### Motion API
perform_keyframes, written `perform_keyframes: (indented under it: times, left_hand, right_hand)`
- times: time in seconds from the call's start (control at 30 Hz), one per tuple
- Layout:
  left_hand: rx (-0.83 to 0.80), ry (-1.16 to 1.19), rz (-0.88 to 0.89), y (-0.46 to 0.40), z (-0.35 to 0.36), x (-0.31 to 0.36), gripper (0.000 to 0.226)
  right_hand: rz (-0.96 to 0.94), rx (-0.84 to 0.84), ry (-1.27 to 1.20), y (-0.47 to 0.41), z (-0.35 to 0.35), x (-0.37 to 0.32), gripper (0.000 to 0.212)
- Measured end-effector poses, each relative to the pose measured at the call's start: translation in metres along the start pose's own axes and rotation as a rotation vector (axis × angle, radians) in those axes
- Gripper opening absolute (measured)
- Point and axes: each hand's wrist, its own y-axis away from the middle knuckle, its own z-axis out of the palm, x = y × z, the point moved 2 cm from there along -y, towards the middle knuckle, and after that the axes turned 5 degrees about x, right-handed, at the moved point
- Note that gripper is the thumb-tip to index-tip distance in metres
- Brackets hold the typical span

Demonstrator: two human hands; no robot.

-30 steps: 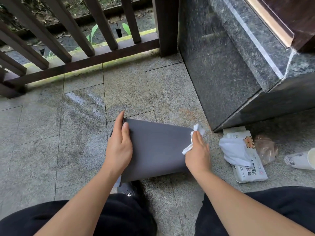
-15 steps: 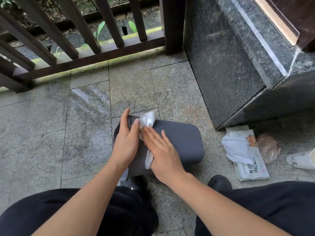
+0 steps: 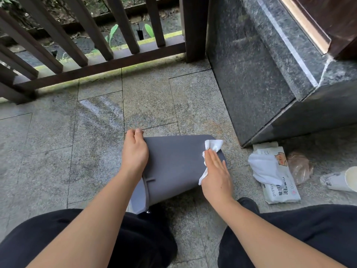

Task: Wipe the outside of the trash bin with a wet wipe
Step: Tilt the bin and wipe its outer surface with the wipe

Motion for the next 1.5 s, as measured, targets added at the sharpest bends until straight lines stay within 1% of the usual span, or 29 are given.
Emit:
perform_keyframes:
  times: [0.1, 0.2, 0.3, 0.37, 0.43, 0.47, 0.53, 0.6, 0.63, 0.7, 0.77, 0.83, 0.87, 0.93, 1.0, 1.1, 1.13, 1.17, 1.23, 1.3, 1.33, 1.4, 1.5]
  left_hand:
    - [-0.056, 0.058, -0.065, -0.002, -0.001, 0.002, 0.039]
    - [-0.072, 0.084, -0.023, -0.001, 0.002, 0.006, 0.041]
    - [-0.097, 0.097, 0.026, 0.005, 0.01, 0.013, 0.035]
    - [-0.142, 0.101, 0.038, 0.009, 0.016, 0.015, 0.033]
    - [-0.185, 0.097, 0.055, 0.011, 0.018, 0.018, 0.031]
    - [-0.206, 0.102, 0.053, 0.012, 0.019, 0.019, 0.031]
    - [-0.246, 0.117, 0.048, 0.013, 0.02, 0.023, 0.034]
    - [-0.278, 0.123, 0.056, 0.012, 0.021, 0.025, 0.038]
    - [-0.293, 0.124, 0.06, 0.012, 0.021, 0.025, 0.039]
    - [-0.317, 0.117, 0.081, 0.012, 0.021, 0.026, 0.043]
    - [-0.328, 0.102, 0.097, 0.009, 0.021, 0.026, 0.045]
    - [-0.314, 0.077, 0.087, 0.005, 0.02, 0.026, 0.046]
    - [-0.302, 0.059, 0.082, 0.003, 0.021, 0.024, 0.047]
    - [-0.271, 0.032, 0.084, 0.0, 0.022, 0.019, 0.049]
    - [-0.221, 0.021, 0.118, 0.003, 0.024, 0.013, 0.048]
    - [-0.131, 0.006, 0.173, 0.005, 0.023, 0.009, 0.049]
    - [-0.116, 0.033, 0.16, 0.002, 0.022, 0.008, 0.052]
    - [-0.113, 0.084, 0.121, -0.001, 0.021, 0.006, 0.058]
    - [-0.122, 0.188, -0.024, -0.006, 0.021, 0.002, 0.073]
    - [-0.116, 0.228, -0.178, -0.007, 0.023, -0.002, 0.084]
    - [-0.104, 0.238, -0.226, -0.006, 0.024, -0.004, 0.086]
    - [-0.073, 0.234, -0.243, -0.005, 0.023, -0.006, 0.082]
    - [-0.068, 0.129, -0.148, -0.008, 0.024, -0.01, 0.069]
  right_hand:
    - [0.059, 0.033, -0.043, -0.007, 0.004, -0.006, 0.073]
    - [0.138, 0.043, -0.142, -0.013, 0.002, -0.01, 0.067]
    - [0.306, 0.071, -0.38, -0.024, -0.008, -0.005, 0.056]
    - [0.405, 0.085, -0.536, -0.035, -0.017, -0.001, 0.042]
    - [0.541, 0.15, -0.73, -0.049, -0.029, 0.001, 0.027]
    - [0.631, 0.2, -0.849, -0.057, -0.036, 0.002, 0.024]
    - [0.803, 0.268, -1.154, -0.071, -0.049, -0.001, 0.022]
    - [0.891, 0.275, -1.442, -0.08, -0.057, -0.002, 0.029]
    - [0.911, 0.256, -1.528, -0.082, -0.06, -0.002, 0.034]
    - [0.922, 0.216, -1.587, -0.083, -0.062, 0.0, 0.041]
    - [0.938, 0.203, -1.521, -0.08, -0.059, 0.004, 0.036]
    - [0.903, 0.239, -1.283, -0.074, -0.057, 0.008, 0.028]
    - [0.833, 0.244, -1.14, -0.072, -0.056, 0.009, 0.026]
    - [0.645, 0.217, -0.945, -0.066, -0.05, 0.011, 0.034]
    - [0.549, 0.245, -0.887, -0.061, -0.045, 0.013, 0.036]
    - [0.578, 0.415, -0.891, -0.062, -0.048, 0.022, 0.041]
    - [0.573, 0.42, -0.876, -0.064, -0.047, 0.024, 0.042]
    - [0.542, 0.379, -0.839, -0.065, -0.045, 0.024, 0.043]
    - [0.447, 0.238, -0.743, -0.062, -0.036, 0.021, 0.044]
    - [0.386, 0.127, -0.675, -0.056, -0.023, 0.018, 0.05]
    - [0.369, 0.098, -0.65, -0.053, -0.018, 0.018, 0.052]
    - [0.351, 0.065, -0.576, -0.052, -0.012, 0.017, 0.054]
    - [0.369, 0.055, -0.584, -0.054, -0.01, 0.017, 0.054]
